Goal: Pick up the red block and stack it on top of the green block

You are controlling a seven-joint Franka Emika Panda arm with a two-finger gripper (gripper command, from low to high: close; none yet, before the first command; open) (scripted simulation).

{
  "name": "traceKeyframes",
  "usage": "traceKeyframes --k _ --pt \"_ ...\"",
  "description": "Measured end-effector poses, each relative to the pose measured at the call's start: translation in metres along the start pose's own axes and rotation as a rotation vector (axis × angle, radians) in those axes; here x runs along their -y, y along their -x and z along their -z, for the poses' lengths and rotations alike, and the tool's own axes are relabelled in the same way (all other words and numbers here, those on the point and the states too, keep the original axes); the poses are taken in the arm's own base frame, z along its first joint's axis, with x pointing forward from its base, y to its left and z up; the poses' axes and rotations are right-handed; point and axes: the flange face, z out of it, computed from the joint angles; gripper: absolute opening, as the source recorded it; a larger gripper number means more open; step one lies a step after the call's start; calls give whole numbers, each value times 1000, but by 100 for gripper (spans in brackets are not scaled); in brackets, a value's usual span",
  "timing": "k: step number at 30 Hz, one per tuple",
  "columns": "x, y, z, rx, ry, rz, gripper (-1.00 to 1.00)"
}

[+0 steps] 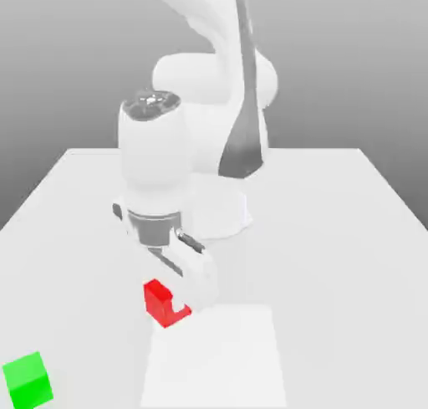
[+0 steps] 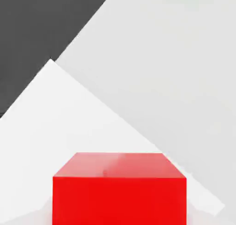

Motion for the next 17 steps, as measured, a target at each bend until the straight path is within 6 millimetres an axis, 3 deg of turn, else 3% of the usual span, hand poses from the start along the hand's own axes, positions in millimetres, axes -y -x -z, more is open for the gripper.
traceKeyframes --k 5,9,13,14,17 --pt "52 -50 13 -2 -2 -241 -100" --pt "84 -104 21 -19 -3 -445 -100" --pt "91 -118 -26 -25 -3 -491 -100" --pt "91 -119 -36 -25 -2 -492 100" --pt "91 -119 -36 -25 -2 -492 100"
